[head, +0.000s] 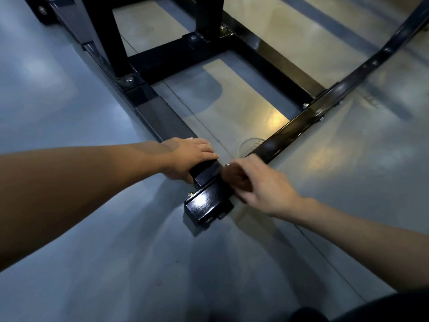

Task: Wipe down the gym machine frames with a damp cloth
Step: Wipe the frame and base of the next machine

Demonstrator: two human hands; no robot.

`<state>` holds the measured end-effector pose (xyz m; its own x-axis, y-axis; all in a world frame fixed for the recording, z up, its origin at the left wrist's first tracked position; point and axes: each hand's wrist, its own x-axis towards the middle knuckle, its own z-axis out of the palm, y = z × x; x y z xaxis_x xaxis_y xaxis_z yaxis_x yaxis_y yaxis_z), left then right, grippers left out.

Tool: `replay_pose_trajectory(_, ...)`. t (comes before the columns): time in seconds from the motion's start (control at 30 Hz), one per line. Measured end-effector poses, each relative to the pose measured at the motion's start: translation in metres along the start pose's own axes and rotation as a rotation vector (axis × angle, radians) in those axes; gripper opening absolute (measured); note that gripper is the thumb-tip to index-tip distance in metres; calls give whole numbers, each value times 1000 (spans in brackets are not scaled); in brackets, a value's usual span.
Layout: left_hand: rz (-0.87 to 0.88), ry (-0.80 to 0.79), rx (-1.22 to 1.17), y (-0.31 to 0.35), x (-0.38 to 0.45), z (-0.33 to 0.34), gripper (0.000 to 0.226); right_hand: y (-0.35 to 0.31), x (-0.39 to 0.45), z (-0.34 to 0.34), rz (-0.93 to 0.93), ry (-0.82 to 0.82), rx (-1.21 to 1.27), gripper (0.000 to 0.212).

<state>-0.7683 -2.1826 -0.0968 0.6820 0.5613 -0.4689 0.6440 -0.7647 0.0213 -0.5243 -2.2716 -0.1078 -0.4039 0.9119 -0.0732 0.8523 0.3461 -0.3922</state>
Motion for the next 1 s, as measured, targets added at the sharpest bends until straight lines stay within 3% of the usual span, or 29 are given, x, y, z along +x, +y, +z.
replay_pose_trajectory(0.13,12,-3,-12,-1,-2,0,94,59,34,-34,421,204,33,51)
replay_pose_trajectory(0.23,3,-6,2,1,-3,-1,95,64,45,-43,503,293,60,57)
replay_pose_trajectory(0.3,6,-11,0,1,-3,-1,95,46,39,-39,424,324,29,64)
replay_pose_trajectory(0.47,13,2,-14,-2,0,3,98,10,9,5,46,194,-150,83)
replay_pose_trajectory(0.6,9,-7,-19,-2,1,3,97,21,9,-1,50,193,-73,93)
replay_pose_trajectory(0.83,10,-4,-17,-1,1,2,97,15,1,13,166,95,-22,81)
replay_pose_trajectory(1.0,13,36,-10,-1,0,2,94,-35,-9,37,-148,170,-59,62)
